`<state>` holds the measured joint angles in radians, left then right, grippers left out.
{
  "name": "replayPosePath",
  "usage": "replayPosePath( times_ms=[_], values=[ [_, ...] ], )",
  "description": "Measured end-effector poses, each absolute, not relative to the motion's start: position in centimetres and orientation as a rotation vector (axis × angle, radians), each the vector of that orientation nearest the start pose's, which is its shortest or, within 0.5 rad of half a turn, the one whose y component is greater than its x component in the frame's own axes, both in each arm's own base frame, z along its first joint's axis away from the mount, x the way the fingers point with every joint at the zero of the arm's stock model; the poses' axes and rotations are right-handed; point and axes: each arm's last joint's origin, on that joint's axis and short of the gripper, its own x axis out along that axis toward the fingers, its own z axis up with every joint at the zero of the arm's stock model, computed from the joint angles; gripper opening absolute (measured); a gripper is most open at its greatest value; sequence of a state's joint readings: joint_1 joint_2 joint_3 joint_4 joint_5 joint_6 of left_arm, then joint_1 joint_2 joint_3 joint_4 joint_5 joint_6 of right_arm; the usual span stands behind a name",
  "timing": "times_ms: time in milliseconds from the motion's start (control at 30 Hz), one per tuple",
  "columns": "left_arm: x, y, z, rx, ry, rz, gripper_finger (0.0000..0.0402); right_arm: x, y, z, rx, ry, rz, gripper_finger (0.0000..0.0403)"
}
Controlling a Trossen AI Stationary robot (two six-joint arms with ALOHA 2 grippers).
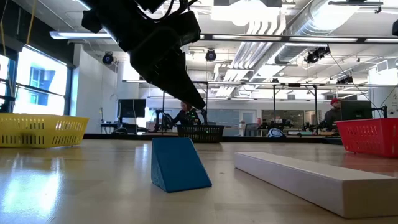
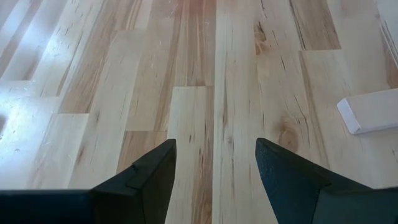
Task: Sort & place blocks by color
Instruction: Put the light green block into the black bin
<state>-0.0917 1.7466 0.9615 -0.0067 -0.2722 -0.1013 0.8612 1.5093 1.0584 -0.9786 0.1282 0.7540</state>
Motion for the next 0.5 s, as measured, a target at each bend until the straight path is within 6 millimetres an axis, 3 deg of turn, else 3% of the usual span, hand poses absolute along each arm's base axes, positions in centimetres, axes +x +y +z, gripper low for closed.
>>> replayPosePath(
  times_ms=[500],
  values=[
    [34.8,-2.4,16.5,0.048,0.770,0.210,0.0207,16.7,23.4,17.9,-0.108,1.496,0.155,0.0232]
  ],
)
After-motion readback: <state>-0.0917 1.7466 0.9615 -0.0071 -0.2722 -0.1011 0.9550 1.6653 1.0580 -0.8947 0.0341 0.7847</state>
